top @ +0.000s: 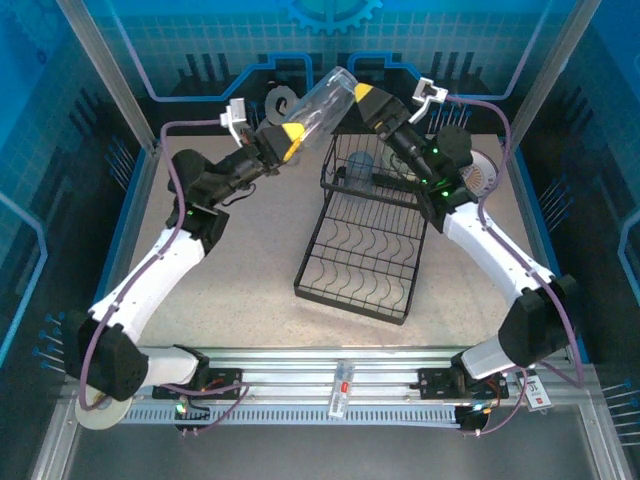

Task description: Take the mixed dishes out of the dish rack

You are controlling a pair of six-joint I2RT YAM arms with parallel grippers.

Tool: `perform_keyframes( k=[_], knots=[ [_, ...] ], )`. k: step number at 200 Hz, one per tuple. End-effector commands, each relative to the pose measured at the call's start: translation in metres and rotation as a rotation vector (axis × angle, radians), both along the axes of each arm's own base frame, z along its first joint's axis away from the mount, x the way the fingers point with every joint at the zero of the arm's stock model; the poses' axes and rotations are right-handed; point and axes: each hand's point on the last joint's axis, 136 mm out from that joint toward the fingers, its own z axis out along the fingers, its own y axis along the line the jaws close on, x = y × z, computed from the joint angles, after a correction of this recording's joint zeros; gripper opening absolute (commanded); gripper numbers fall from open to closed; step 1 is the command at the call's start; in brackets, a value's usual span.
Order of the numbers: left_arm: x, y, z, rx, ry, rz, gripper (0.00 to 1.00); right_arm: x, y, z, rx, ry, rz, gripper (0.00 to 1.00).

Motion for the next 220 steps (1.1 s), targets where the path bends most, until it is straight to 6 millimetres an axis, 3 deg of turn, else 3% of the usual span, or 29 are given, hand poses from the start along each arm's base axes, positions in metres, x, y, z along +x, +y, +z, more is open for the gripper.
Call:
perform_keyframes(
  k=[1,45,107,132,166,220],
  knots=[
    [-0.016,0.016,0.012,0.096,-0.072,0.071,0.00,-0.001,-0.020,0.001,-0.062,-0.002,-0.092,1.00],
    [-0.023,0.048,0.004,0.322,-0.030,0.238,0.00,-0.012,-0.031,0.001,-0.201,0.025,-0.173,1.00],
    [-0.015,0.088,-0.041,0.638,0.200,0.407,0.00,-0.024,-0.051,-0.015,-0.434,0.128,-0.312,1.00],
    [0.001,0.100,-0.073,0.781,0.343,0.438,0.00,-0.030,-0.058,-0.015,-0.534,0.151,-0.381,1.00],
    [0.025,0.121,-0.122,1.033,0.541,0.456,0.00,-0.034,-0.072,-0.032,-0.665,0.308,-0.434,1.00],
    [0.076,0.119,-0.185,1.240,0.670,0.339,0.00,-0.046,-0.091,-0.036,-0.802,0.352,-0.498,1.00]
  ],
)
